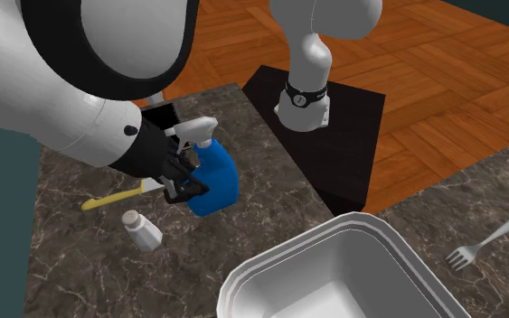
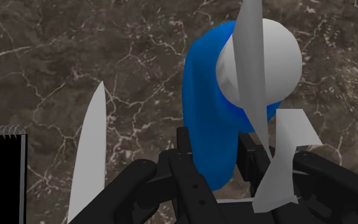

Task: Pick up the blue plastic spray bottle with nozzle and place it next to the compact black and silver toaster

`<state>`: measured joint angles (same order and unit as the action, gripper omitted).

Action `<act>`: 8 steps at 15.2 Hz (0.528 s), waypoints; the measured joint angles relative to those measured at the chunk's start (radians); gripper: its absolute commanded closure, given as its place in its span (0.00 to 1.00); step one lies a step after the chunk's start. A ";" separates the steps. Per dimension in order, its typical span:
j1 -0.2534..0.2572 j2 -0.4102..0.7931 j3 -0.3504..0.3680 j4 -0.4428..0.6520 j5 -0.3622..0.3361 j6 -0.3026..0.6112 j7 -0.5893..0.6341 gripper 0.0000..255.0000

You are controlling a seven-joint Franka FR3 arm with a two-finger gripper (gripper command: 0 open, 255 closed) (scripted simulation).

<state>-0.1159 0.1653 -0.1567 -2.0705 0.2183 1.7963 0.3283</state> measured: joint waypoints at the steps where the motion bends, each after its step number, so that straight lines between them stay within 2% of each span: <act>1: 0.000 -0.005 -0.001 0.007 -0.002 -0.012 0.002 1.00; 8: 0.001 -0.049 -0.002 0.048 -0.011 -0.093 0.023 1.00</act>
<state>-0.1154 0.1167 -0.1584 -2.0226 0.2069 1.7032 0.3511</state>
